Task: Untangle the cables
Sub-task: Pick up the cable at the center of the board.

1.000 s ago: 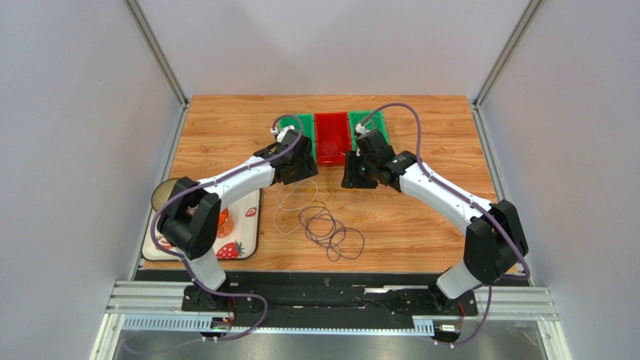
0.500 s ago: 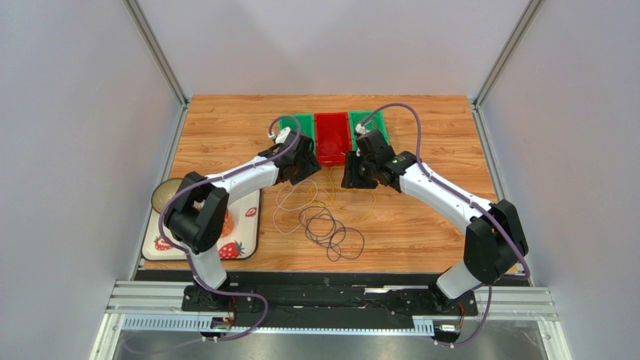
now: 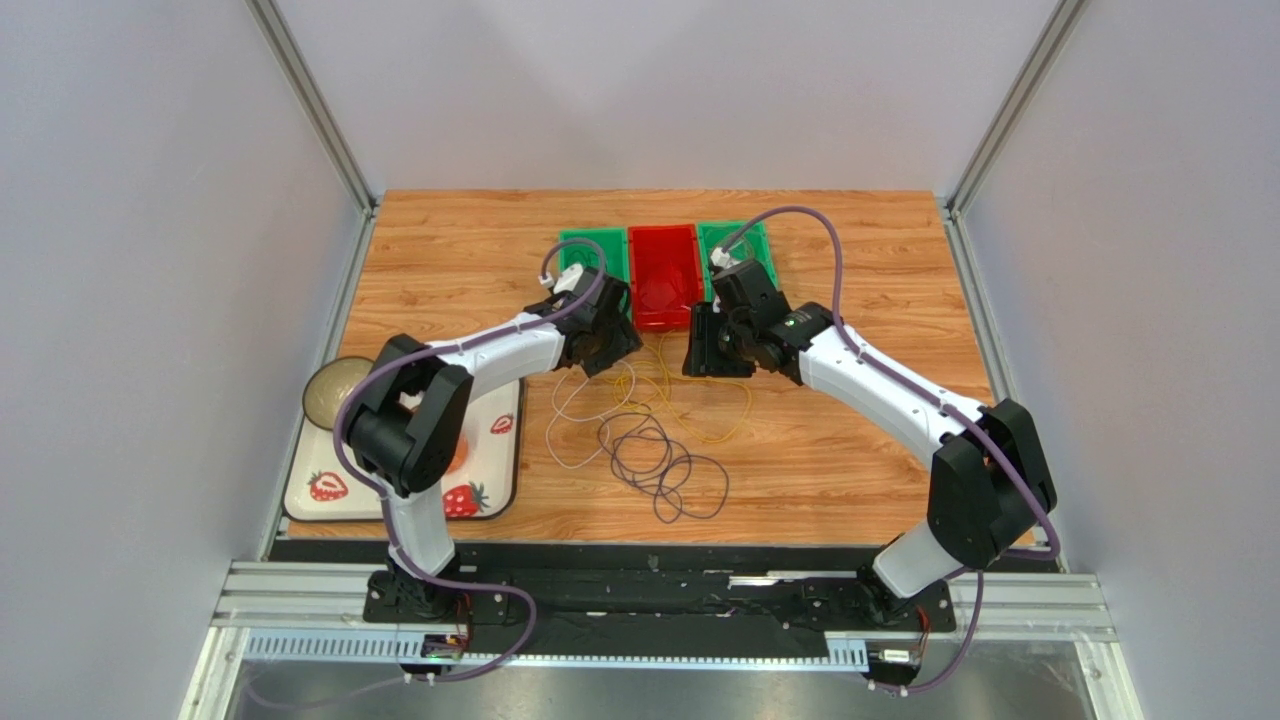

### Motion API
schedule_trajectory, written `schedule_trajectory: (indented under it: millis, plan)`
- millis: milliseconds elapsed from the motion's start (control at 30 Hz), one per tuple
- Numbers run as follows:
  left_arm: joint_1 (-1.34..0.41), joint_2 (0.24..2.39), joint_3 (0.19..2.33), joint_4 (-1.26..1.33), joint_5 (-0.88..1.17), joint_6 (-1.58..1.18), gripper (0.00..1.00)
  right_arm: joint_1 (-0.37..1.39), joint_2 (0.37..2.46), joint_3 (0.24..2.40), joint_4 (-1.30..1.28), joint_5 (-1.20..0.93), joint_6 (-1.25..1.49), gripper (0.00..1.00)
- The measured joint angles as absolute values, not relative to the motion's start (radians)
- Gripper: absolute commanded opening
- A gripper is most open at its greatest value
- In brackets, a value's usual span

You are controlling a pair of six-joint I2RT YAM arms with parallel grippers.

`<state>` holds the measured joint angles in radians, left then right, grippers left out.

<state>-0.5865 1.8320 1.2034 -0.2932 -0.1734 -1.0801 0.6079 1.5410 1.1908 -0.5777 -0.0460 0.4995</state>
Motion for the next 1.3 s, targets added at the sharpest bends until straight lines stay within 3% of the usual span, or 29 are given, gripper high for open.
schedule_trajectory:
  millis: [100, 233, 367, 400, 500, 733, 1300]
  plan:
    - [-0.587, 1.858, 1.204, -0.287, -0.165, -1.080, 0.59, 0.607, 1.541, 1.191, -0.578, -0.047, 0.500, 0.45]
    - [-0.587, 1.898, 1.204, -0.286, -0.158, -1.081, 0.47, 0.607, 1.541, 1.191, -0.578, -0.047, 0.500, 0.45]
    - [-0.585, 1.899, 1.204, -0.279, -0.155, -1.082, 0.23, 0.607, 1.541, 1.191, -0.578, -0.047, 0.500, 0.44]
    - [-0.585, 1.899, 1.204, -0.279, -0.155, -1.083, 0.11, 0.607, 1.541, 1.191, -0.578, -0.047, 0.500, 0.44]
    - [-0.585, 1.899, 1.204, -0.278, -0.157, -1.075, 0.00, 0.607, 1.541, 1.191, -0.578, -0.047, 0.500, 0.44]
    - [-0.588, 1.852, 1.204, -0.315, -0.181, -1.059, 0.00, 0.607, 1.542, 1.191, -0.578, -0.046, 0.500, 0.44]
    - [-0.646, 1.394, 1.181, -0.367, -0.219, -0.958, 0.00, 0.607, 1.590, 1.182, -0.474, -0.235, 0.519, 0.44]
